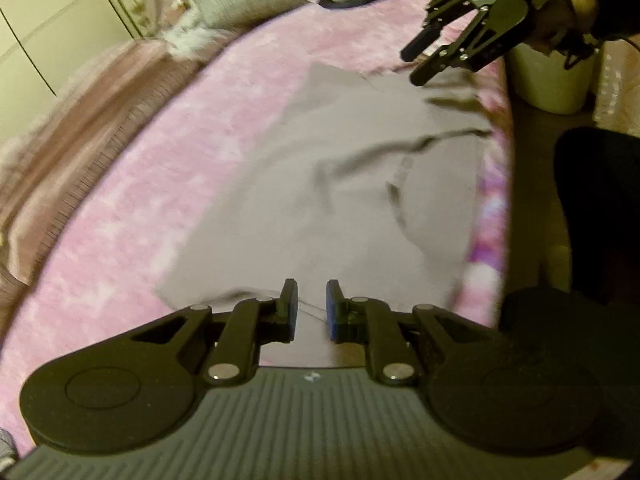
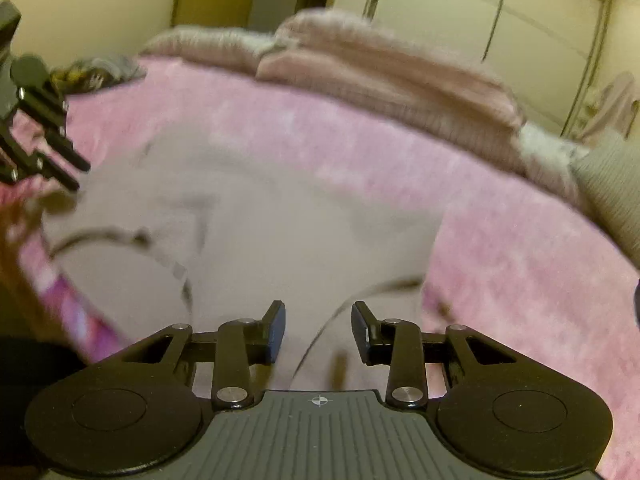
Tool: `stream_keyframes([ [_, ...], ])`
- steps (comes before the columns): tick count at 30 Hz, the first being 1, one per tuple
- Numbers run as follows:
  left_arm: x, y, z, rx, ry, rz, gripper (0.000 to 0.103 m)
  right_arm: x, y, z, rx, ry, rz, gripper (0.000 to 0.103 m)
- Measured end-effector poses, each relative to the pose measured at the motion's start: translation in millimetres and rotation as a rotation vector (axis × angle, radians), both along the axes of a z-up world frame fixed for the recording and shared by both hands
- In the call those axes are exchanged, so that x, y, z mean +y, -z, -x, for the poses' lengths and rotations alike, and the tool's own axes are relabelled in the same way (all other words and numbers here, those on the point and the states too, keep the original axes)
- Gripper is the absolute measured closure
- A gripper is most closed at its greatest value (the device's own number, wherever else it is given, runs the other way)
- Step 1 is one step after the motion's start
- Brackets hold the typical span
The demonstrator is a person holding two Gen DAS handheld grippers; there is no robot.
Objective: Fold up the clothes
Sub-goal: 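Open both grippers and release the folded grey top onto the bed, then grasp the edge of the folded grey top with the right gripper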
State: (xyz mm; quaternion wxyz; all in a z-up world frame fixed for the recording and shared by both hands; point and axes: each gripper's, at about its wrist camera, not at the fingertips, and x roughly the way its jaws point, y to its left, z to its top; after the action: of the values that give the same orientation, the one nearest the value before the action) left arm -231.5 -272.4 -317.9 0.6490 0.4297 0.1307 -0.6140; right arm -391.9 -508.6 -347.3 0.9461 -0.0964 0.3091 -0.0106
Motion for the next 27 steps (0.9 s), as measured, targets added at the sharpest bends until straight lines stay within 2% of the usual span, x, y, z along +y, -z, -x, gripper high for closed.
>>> stream_keyframes([
  [2, -7.0, -3.1, -10.1, -0.026, -0.021, 0.032, 0.089, -6.8, -7.3, -8.2, -0.029, 0.03, 0.012, 0.071],
  [3, -13.3, -3.5, -17.1, -0.01, -0.054, 0.028, 0.089, -9.0, -7.1, -12.3, -0.025, 0.063, 0.003, 0.071],
  [4, -19.8, -3.8, -24.7, 0.014, -0.082, 0.022, 0.089, -13.8, -9.5, -17.6, -0.016, 0.101, -0.034, 0.071],
  [6, -30.8, -2.3, -35.9, 0.019, -0.098, 0.03, 0.089, -25.3, -12.8, -35.0, 0.011, 0.105, -0.103, 0.072],
  [8, -44.1, -0.7, -49.7, 0.023, -0.139, 0.025, 0.089, -34.8, -16.9, -59.7, 0.05, 0.113, -0.093, 0.076],
  [10, -56.8, 1.3, -66.3, 0.064, -0.164, 0.017, 0.089, -52.0, -17.5, -85.0, 0.092, 0.144, -0.143, 0.083],
  [15, -85.1, 26.3, -110.1, 0.124, -0.215, -0.027, 0.088, -100.0, 12.1, -146.1, 0.176, 0.207, -0.226, 0.087],
  [17, -86.2, 29.9, -123.2, 0.157, -0.221, -0.016, 0.087, -117.0, 23.3, -159.9, 0.161, 0.217, -0.264, 0.088],
  [19, -85.3, 28.8, -136.2, 0.193, -0.234, -0.002, 0.078, -122.9, 23.1, -163.4, 0.146, 0.216, -0.275, 0.088],
  [25, -74.4, 28.0, -145.7, 0.187, -0.274, 0.014, 0.077, -127.7, 25.4, -153.7, 0.117, 0.265, -0.284, 0.088],
  [27, -70.1, 23.9, -144.1, 0.167, -0.282, 0.011, 0.077, -126.8, 18.0, -151.2, 0.133, 0.367, -0.23, 0.088],
])
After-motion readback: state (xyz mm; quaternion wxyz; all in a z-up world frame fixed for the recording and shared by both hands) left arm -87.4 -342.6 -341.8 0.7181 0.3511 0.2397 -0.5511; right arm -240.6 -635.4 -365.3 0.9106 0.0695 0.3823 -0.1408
